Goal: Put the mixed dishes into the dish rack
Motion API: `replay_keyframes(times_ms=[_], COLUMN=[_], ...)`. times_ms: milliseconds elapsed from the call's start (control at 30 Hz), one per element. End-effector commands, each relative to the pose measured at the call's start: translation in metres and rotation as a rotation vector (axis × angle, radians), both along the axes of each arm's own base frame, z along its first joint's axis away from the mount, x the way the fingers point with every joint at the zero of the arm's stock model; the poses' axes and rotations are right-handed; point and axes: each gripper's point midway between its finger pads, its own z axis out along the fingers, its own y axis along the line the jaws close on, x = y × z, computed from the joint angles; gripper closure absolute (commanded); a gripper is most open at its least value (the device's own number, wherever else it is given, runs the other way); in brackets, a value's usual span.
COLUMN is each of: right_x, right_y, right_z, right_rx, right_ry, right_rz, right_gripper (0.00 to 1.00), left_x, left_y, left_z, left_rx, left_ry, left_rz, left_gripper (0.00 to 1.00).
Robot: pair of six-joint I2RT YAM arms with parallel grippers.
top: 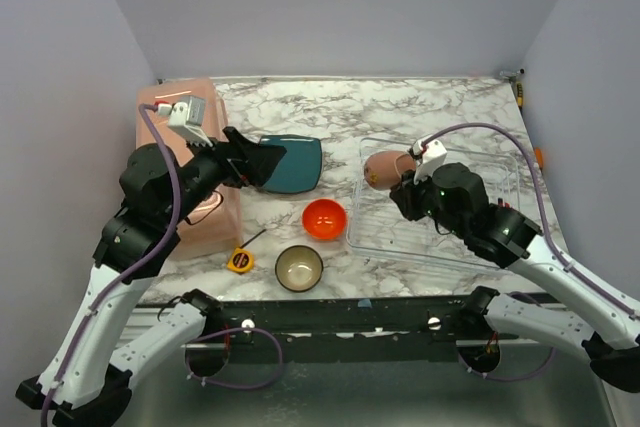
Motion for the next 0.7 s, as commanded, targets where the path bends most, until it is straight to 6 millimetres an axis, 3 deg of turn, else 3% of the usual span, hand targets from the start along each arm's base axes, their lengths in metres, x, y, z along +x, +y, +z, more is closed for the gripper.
replay_keyframes(times_ms=[0,100,200,367,500,600,667], right_x=[-0.008,0.003,0.014,0.006,0.008,0.006,0.002], right_y=[-0.032,-0.049,-0.065,-0.061,-0.069,-0.068,-0.057], right_z=[-0.005,-0.016,-0.029,-0.074,-0.080,-0.091,-0.109], right_rx=[-0.263,-0.351,-0.365,-0.369,-0.404,-0.395,-0.378], right_ry=[-0.022,0.012,0.101,0.297,0.312,0.358,0.407], right_rz=[0.053,-0.060,-0.287,-0.409,-0.489,-0.543,-0.498], right_gripper=[0.99,1.00,0.99,1.00,1.00,1.00,1.00], left_x=[0.018,0.031,0.046,0.065,0.069,0.065,0.066], left_y=[0.032,0.034,0.032,0.029,0.019,0.007,0.007], left_z=[-0.018,0.000,-0.002,-0.043,-0.081,-0.091,-0.095], left_rx=[0.273,0.270,0.296,0.396,0.428,0.434,0.443], left_ry=[0.016,-0.052,-0.077,-0.062,-0.064,-0.035,-0.028], left_rz=[0.133,0.173,0.190,0.187,0.137,0.059,0.063], left_gripper=[0.08,0.07,0.07,0.07,0.06,0.06,0.06])
